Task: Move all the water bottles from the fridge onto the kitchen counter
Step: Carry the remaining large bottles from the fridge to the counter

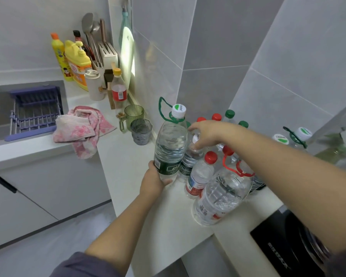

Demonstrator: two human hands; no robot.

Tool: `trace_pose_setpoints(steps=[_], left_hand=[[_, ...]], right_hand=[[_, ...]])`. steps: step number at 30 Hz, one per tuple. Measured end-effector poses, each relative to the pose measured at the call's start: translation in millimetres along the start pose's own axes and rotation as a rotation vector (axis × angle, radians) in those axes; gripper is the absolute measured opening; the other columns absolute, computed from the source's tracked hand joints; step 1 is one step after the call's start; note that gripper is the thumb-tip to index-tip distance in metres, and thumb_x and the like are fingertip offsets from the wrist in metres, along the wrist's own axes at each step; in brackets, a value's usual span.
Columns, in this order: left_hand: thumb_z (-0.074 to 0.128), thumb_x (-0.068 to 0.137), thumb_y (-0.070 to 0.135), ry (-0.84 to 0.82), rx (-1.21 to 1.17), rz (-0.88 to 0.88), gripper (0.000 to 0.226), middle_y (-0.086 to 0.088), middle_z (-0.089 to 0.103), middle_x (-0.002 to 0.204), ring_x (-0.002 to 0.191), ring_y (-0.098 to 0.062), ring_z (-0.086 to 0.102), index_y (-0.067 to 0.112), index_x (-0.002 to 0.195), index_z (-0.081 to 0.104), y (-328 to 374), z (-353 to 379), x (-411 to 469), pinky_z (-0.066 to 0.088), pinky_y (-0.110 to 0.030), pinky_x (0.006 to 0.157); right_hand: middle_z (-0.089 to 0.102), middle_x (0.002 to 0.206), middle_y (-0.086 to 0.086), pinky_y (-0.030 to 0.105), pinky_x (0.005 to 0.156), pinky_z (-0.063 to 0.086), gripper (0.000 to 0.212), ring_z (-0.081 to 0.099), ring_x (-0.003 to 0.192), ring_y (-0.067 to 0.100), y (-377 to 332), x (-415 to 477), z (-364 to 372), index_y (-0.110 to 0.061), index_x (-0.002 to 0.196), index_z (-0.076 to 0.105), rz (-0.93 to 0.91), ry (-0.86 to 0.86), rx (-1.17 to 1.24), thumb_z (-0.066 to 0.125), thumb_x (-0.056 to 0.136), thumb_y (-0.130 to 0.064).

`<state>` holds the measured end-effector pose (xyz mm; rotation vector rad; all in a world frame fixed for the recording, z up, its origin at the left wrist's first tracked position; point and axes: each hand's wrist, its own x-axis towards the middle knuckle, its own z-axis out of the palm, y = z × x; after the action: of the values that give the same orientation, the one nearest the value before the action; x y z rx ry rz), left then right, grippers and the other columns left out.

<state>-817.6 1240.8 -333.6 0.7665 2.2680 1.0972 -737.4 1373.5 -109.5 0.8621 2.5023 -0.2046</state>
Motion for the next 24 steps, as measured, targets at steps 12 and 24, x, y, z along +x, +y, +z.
trace_pose_setpoints(steps=[12, 24], left_hand=[[0.075, 0.082, 0.022, 0.079, -0.236, -0.168, 0.084, -0.012, 0.045, 0.144, 0.130, -0.031, 0.046, -0.001, 0.143, 0.023, -3, 24, -18, 0.040, -0.040, 0.104], [0.031, 0.091, -0.004, -0.326, -1.410, -0.625, 0.044, -0.007, 0.047, 0.070, 0.074, -0.024, 0.050, 0.019, 0.125, 0.046, 45, 47, -32, 0.048, -0.041, 0.083]], right_hand=[[0.072, 0.090, 0.008, 0.034, 0.071, 0.061, 0.030, 0.073, 0.074, 0.021, 21, 35, 14, -0.019, 0.122, 0.063, -0.122, 0.034, -0.016, 0.065, 0.092, -0.018], [0.060, 0.070, -0.010, 0.034, 0.076, 0.058, 0.033, 0.071, 0.075, 0.017, 29, 38, 14, -0.018, 0.123, 0.065, -0.214, 0.051, -0.040, 0.068, 0.090, -0.022]])
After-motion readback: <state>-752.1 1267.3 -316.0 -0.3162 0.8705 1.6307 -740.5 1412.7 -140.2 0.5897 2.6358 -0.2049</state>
